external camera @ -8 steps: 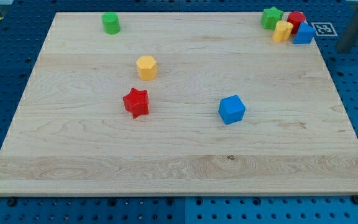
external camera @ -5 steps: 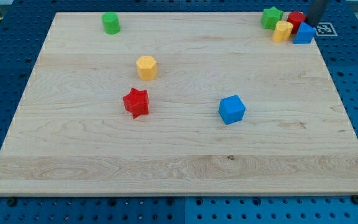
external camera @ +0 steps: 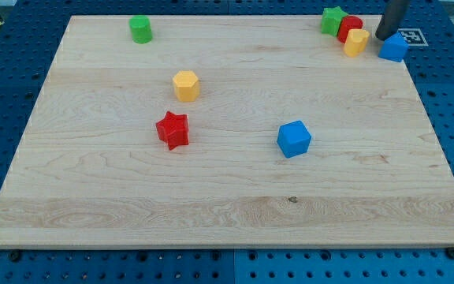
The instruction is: Slide blue traingle down
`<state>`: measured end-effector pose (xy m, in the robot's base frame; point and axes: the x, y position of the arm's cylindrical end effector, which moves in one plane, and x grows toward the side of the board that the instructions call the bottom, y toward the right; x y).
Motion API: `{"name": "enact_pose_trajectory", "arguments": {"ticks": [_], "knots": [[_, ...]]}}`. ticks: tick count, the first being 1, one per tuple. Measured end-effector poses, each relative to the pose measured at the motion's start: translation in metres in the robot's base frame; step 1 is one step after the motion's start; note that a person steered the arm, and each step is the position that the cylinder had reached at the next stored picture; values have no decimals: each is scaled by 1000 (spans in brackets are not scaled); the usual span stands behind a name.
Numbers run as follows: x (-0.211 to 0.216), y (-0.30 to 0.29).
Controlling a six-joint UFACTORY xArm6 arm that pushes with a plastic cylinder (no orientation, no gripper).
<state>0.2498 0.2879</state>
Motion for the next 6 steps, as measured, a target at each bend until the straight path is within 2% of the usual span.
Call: {"name": "enact_pose_trajectory", "arguments": {"ticks": [2,5,6], "knots": [[35,8],[54,6],[73,2]]}}
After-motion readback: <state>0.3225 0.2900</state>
